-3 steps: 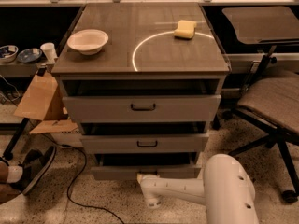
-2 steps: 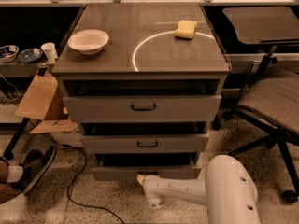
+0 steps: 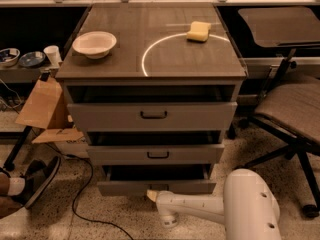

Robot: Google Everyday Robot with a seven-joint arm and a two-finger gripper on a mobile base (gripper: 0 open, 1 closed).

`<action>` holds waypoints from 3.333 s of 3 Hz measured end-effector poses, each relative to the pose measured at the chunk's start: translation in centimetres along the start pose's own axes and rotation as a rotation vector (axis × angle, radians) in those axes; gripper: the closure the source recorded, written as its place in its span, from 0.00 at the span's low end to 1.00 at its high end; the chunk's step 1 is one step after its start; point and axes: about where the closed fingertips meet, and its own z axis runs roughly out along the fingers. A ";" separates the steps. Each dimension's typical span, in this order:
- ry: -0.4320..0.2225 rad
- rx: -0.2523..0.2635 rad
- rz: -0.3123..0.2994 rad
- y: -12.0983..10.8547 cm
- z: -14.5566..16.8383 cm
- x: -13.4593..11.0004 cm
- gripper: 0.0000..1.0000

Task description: Open bottom drawer

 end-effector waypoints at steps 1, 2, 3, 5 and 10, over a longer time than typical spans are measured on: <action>0.000 0.000 0.000 0.3 -0.1 0.0 1.00; -0.003 0.003 0.015 0.5 -0.5 0.3 1.00; -0.003 0.003 0.015 0.8 -0.5 0.4 1.00; -0.011 0.009 0.041 1.1 -1.5 1.1 1.00; -0.020 0.004 0.081 3.6 -2.3 1.8 1.00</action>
Offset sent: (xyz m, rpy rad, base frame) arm -0.1075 -0.0454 0.0021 -0.0755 0.0166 -0.1160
